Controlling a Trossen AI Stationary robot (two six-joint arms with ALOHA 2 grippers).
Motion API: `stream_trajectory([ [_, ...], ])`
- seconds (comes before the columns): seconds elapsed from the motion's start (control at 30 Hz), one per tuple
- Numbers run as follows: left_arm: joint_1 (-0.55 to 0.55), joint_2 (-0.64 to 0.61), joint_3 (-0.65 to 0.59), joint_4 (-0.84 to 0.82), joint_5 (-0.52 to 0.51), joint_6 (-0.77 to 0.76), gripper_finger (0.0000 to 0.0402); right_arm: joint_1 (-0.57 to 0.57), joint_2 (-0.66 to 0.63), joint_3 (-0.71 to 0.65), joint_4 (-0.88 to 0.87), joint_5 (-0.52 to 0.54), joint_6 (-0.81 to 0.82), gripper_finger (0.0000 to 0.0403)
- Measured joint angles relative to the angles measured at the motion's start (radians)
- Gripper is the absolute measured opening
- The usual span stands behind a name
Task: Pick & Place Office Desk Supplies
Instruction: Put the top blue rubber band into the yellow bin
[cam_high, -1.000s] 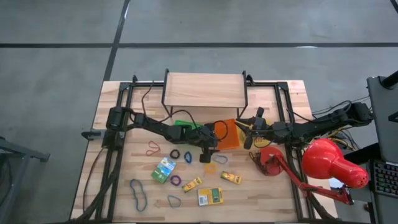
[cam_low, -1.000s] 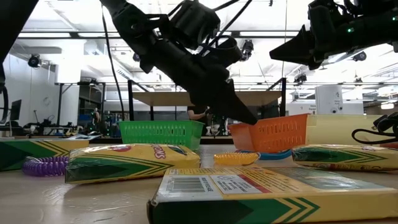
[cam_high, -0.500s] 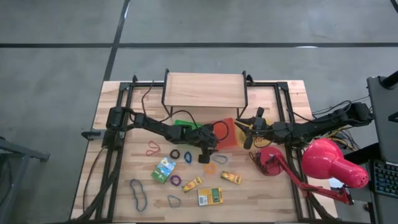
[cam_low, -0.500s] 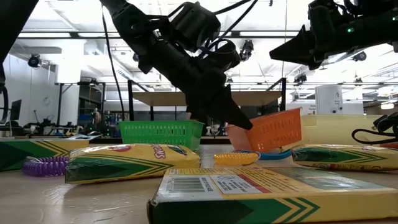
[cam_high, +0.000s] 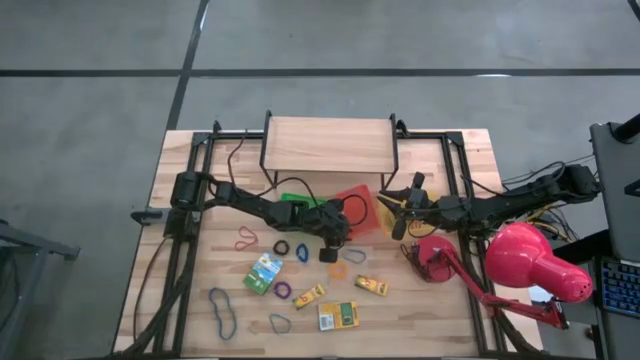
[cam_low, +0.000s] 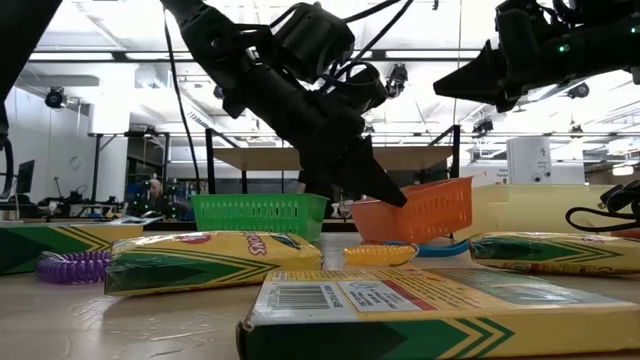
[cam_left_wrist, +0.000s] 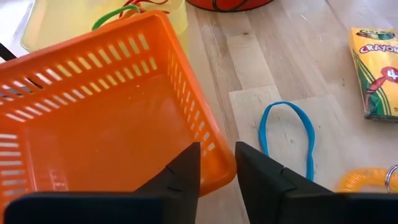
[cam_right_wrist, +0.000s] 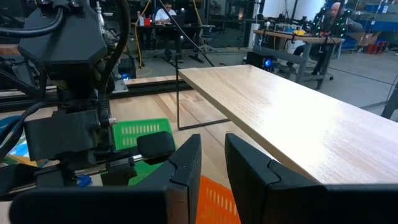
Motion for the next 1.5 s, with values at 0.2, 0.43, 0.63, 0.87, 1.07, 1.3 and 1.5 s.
stream_trajectory([
  [0.2, 0.0, -0.001, 0.0, -0.062, 0.002, -0.004, 0.0078, 0.0, 0.0, 0.0, 0.0, 0.0, 0.001, 0.0068],
  [0.43, -0.002, -0.021, 0.027, -0.175, 0.002, -0.015, 0.0073, 0.0, 0.0, 0.0, 0.0, 0.0, 0.001, 0.0068],
  [0.63, -0.012, -0.068, 0.043, -0.194, 0.002, -0.015, 0.0073, 0.0, 0.0, 0.0, -0.001, 0.0, 0.0, 0.0068],
  [0.87, -0.018, -0.091, 0.042, -0.228, 0.002, -0.004, 0.0073, 0.0, 0.0, 0.0, 0.001, 0.0, 0.001, 0.0068],
  [1.07, -0.053, -0.143, 0.039, -0.178, 0.041, 0.047, 0.008, 0.0, 0.0, 0.0, 0.001, 0.0, 0.0, 0.0068],
  [1.3, -0.104, -0.332, -0.04, -0.117, 0.057, 0.168, 0.0094, 0.0, 0.0, 0.0, 0.001, 0.0, 0.001, 0.0068],
  [1.5, -0.108, -0.592, -0.247, -0.06, 0.066, 0.178, 0.0096, 0.0, 0.0, 0.0, 0.0, 0.0, 0.0, 0.0068],
])
